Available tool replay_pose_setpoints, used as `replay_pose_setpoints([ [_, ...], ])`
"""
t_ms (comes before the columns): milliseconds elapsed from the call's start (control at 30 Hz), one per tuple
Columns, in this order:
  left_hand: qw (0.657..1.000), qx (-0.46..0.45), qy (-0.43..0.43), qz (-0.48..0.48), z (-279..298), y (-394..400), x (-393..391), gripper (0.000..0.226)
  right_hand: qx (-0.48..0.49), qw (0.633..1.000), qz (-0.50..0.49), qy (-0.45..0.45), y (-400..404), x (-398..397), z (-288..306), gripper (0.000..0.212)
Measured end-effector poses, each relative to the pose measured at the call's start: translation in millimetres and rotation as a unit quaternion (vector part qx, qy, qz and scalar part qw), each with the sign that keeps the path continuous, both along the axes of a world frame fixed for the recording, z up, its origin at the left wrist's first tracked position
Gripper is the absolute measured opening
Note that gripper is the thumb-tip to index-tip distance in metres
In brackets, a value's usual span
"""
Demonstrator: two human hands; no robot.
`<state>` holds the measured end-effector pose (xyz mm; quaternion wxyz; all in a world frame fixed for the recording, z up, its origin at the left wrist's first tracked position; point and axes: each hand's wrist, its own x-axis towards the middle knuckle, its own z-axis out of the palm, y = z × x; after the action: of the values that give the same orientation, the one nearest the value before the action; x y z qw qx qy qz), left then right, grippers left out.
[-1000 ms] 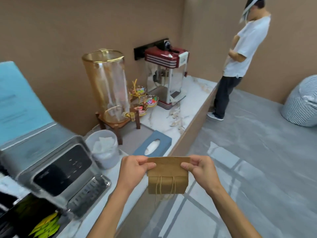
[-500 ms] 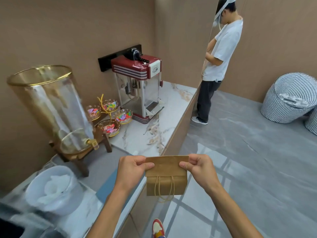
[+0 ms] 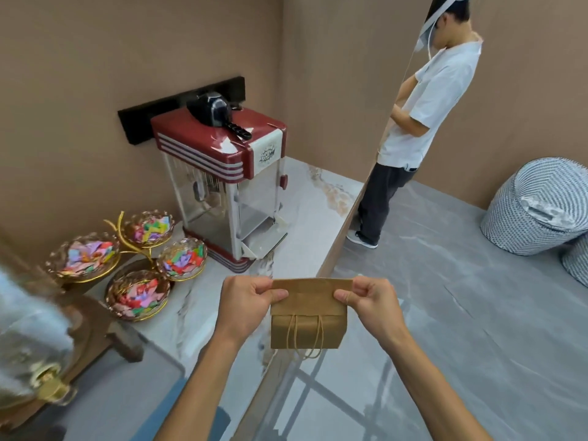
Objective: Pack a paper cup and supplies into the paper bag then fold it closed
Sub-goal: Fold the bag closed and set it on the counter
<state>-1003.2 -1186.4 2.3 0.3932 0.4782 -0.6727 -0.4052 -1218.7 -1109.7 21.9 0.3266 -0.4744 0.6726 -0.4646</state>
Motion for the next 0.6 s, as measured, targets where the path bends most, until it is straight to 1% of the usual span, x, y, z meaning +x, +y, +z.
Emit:
replay_pose_setpoints([
  [33, 1.0, 0.005, -0.001, 0.003, 2, -11, -7, 0.057, -0.006, 1.0, 0.002, 0.0, -13, -7, -1, 0.038],
  [67, 1.0, 0.012, -0.005, 0.001, 3, -22, -13, 0.052, -0.005, 1.0, 0.0, 0.001, -25, -13, -2, 0.047],
  [100, 1.0, 0.014, -0.003, -0.004, 3, -34, -20, 0.047, -0.003, 1.0, -0.001, 0.006, -37, -21, -4, 0.05],
  [167, 1.0, 0.027, 0.001, -0.011, 3, -56, -35, 0.047, -0.008, 1.0, 0.001, 0.005, -62, -39, -11, 0.041],
  [200, 0.999, 0.033, 0.001, -0.011, 2, -68, -43, 0.042, -0.003, 1.0, 0.003, 0.006, -73, -47, -14, 0.035],
  [267, 0.999, 0.041, 0.007, -0.009, -1, -88, -59, 0.025, 0.016, 1.0, 0.002, 0.01, -95, -66, -18, 0.027],
  [333, 0.999, 0.052, 0.002, -0.003, -7, -109, -79, 0.031, 0.013, 1.0, 0.009, 0.014, -117, -89, -19, 0.027],
  [400, 0.998, 0.059, -0.002, 0.007, -11, -129, -103, 0.044, 0.017, 0.999, 0.025, 0.021, -141, -113, -20, 0.014],
  [433, 0.998, 0.061, 0.001, 0.003, -12, -138, -117, 0.047, 0.011, 0.999, 0.031, 0.024, -153, -128, -23, 0.009],
  [467, 0.998, 0.064, 0.005, -0.003, -16, -149, -131, 0.048, 0.004, 0.999, 0.038, 0.027, -166, -146, -27, 0.015],
  [500, 0.998, 0.062, 0.011, -0.007, -21, -161, -144, 0.05, -0.005, 0.999, 0.042, 0.027, -180, -163, -31, 0.033],
  [567, 0.998, 0.059, 0.014, 0.004, -25, -182, -174, 0.06, -0.011, 0.998, 0.057, 0.029, -209, -198, -40, 0.077],
  [600, 0.998, 0.059, 0.014, 0.012, -25, -192, -188, 0.065, -0.012, 0.997, 0.071, 0.027, -224, -215, -46, 0.089],
])
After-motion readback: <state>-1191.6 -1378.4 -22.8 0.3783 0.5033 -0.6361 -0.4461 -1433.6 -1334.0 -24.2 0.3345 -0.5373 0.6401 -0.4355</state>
